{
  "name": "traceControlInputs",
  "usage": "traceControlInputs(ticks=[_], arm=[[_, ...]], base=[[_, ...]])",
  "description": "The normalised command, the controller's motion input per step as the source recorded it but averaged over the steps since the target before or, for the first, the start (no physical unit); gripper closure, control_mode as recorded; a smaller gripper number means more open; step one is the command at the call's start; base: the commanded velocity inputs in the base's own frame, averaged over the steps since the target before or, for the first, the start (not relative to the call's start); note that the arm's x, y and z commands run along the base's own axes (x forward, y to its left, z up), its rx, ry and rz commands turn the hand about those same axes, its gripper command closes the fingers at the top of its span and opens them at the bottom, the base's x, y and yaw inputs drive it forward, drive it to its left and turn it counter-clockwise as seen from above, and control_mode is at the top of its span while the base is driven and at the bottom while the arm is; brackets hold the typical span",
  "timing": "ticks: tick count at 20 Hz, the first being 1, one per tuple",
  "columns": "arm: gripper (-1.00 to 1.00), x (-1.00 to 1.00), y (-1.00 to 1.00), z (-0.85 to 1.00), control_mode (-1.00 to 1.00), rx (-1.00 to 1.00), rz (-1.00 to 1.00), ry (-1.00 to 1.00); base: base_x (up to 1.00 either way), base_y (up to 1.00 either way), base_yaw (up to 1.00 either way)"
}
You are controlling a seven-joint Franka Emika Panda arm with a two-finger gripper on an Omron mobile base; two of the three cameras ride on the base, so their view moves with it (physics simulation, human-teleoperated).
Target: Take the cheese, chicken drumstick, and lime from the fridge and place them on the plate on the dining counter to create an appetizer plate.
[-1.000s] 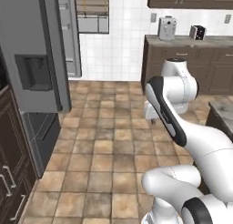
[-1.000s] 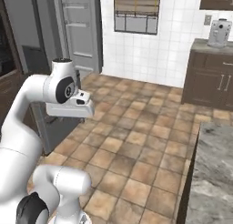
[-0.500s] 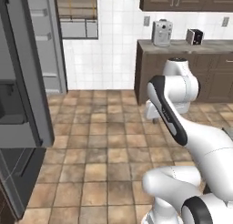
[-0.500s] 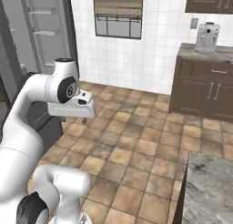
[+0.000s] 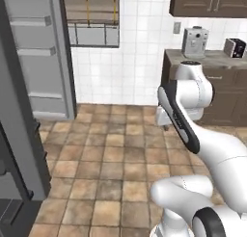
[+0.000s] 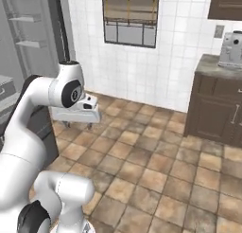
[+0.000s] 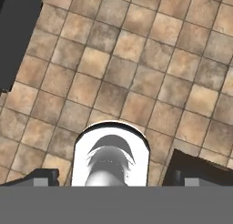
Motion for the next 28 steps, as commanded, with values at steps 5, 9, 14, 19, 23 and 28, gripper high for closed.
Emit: traceControlInputs(ticks=[5,9,14,19,23,28], arm=[[-1.00,0.00,0.00,0.00,1.00,0.00,0.00,0.00],[-1.00,0.00,0.00,0.00,1.00,0.00,0.00,0.00],[-1.00,0.00,0.00,0.00,1.00,0.00,0.00,0.00],[-1.00,0.00,0.00,0.00,1.00,0.00,0.00,0.00],[-1.00,0.00,0.00,0.00,1.00,0.00,0.00,0.00],[-1.00,0.00,0.00,0.00,1.00,0.00,0.00,0.00]], base=[[0.54,-0.04,0.49],[0.19,0.00,0.61],[0.28,-0.03,0.67],[0.52,-0.36,0.62],[0.56,-0.66,0.53],[0.38,-0.82,0.49]])
